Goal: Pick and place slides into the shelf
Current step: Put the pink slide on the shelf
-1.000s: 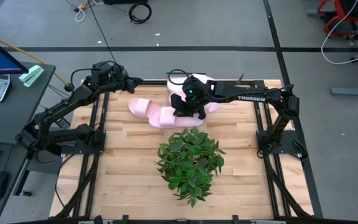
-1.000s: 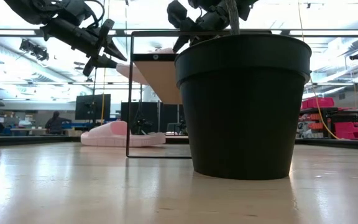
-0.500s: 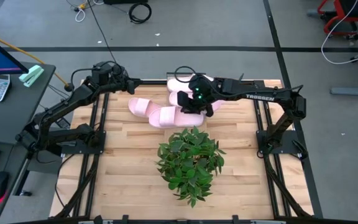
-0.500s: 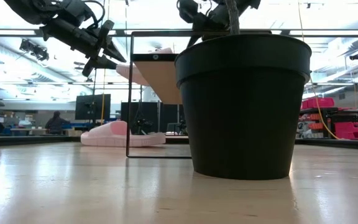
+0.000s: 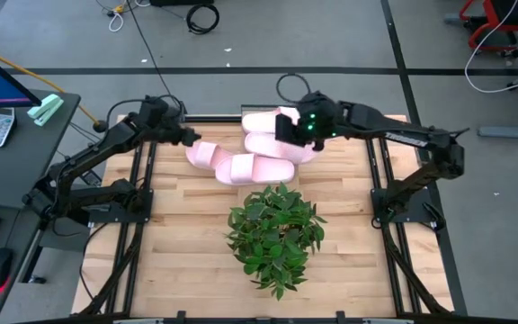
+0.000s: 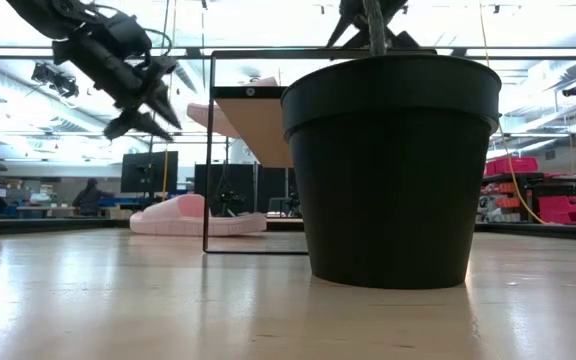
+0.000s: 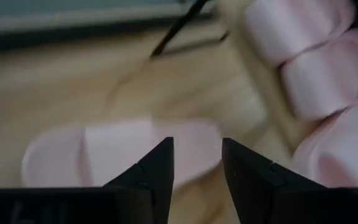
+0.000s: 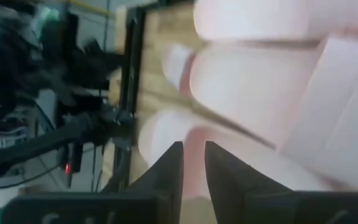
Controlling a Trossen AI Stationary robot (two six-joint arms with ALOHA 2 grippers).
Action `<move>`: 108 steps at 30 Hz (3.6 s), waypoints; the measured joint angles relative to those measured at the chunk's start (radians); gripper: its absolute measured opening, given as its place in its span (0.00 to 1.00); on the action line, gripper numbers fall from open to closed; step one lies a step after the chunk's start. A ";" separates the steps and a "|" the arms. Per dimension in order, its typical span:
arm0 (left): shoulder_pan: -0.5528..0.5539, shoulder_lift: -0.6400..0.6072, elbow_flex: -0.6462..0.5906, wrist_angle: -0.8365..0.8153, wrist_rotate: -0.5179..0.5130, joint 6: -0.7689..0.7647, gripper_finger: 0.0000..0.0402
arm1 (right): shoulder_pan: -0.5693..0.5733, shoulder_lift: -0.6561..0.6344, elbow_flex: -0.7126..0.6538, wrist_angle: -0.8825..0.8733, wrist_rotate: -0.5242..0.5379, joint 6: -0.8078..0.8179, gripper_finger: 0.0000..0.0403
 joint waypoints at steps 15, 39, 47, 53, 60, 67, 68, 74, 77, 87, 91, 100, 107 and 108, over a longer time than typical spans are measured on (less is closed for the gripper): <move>-0.029 0.028 0.000 -0.177 -0.159 0.058 0.37 | -0.018 -0.163 0.000 -0.063 0.140 -0.278 0.11; -0.021 0.473 0.000 0.092 -0.078 -0.041 0.56 | 0.070 -0.193 0.000 -0.115 0.139 -0.323 0.23; -0.021 0.531 0.001 0.149 -0.020 -0.076 0.50 | 0.070 -0.193 0.000 -0.115 0.146 -0.303 0.22; 0.021 0.531 0.001 0.153 0.073 -0.058 0.47 | 0.071 -0.192 0.000 -0.117 0.171 -0.289 0.22; 0.093 0.531 0.000 0.161 0.177 -0.001 0.50 | 0.071 -0.192 0.000 -0.118 0.183 -0.278 0.22; 0.135 0.531 0.000 0.168 0.258 0.033 0.54 | 0.071 -0.192 0.000 -0.118 0.198 -0.270 0.23; 0.136 0.531 0.000 0.171 0.267 0.035 0.54 | 0.071 -0.192 0.000 -0.118 0.199 -0.270 0.22; 0.124 0.531 0.000 0.173 0.291 0.057 0.55 | 0.071 -0.192 0.000 -0.118 0.198 -0.270 0.22; 0.117 0.531 0.000 0.177 0.290 0.059 0.55 | 0.071 -0.192 0.000 -0.118 0.203 -0.266 0.22; 0.081 0.531 0.000 0.174 0.224 0.057 0.55 | 0.071 -0.192 0.000 -0.118 0.210 -0.255 0.22; 0.052 0.531 0.000 0.174 0.125 0.050 0.54 | 0.071 -0.192 0.000 -0.118 0.210 -0.247 0.22; 0.034 0.531 -0.007 0.176 0.116 0.026 0.54 | 0.071 -0.192 0.000 -0.118 0.213 -0.247 0.22; -0.003 0.531 -0.049 0.201 0.079 0.002 0.47 | 0.071 -0.192 0.000 -0.118 0.224 -0.247 0.22; -0.005 0.531 -0.053 0.210 0.074 -0.003 0.44 | 0.071 -0.192 0.000 -0.118 0.225 -0.247 0.22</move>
